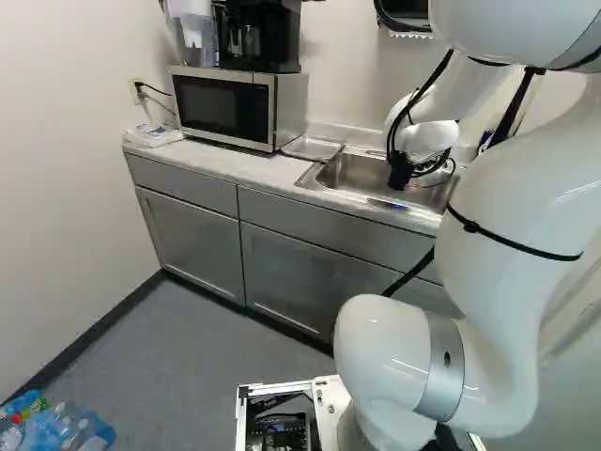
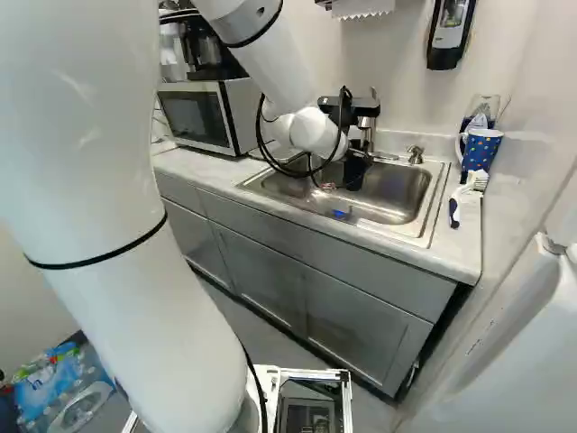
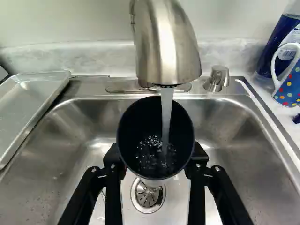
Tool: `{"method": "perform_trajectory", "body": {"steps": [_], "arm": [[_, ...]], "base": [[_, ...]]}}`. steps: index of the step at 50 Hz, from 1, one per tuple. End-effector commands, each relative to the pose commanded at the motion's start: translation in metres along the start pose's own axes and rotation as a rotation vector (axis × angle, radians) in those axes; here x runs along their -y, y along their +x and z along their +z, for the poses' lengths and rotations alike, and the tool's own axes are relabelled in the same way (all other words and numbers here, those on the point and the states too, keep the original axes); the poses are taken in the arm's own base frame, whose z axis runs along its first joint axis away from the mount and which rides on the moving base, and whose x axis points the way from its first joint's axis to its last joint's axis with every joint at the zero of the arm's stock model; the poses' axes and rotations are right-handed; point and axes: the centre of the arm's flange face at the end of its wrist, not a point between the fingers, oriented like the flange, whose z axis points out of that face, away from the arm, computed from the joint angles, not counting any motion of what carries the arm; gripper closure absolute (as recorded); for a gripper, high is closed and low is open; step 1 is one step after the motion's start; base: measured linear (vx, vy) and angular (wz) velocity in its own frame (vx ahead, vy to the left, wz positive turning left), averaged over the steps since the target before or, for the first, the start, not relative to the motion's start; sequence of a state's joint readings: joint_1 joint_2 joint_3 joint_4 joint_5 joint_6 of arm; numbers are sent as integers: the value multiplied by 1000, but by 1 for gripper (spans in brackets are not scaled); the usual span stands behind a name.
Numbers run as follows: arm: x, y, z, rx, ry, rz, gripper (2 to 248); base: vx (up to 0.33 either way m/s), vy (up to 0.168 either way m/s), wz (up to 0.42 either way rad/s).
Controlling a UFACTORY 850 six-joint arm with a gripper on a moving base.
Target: Rinse the cup and place it in the tray
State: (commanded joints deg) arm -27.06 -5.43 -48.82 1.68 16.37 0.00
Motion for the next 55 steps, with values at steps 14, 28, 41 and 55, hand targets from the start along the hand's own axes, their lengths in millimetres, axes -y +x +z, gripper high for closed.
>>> {"method": "perform_trajectory", "body": {"steps": [14,28,41,55], "arm": [[0,0,0,0,0,0,124],[0,0,0,0,0,0,124],[0,0,0,0,0,0,124],[0,0,0,0,0,0,124]], "base": [[0,0,0],[0,0,0],[0,0,0],[0,0,0]]}}
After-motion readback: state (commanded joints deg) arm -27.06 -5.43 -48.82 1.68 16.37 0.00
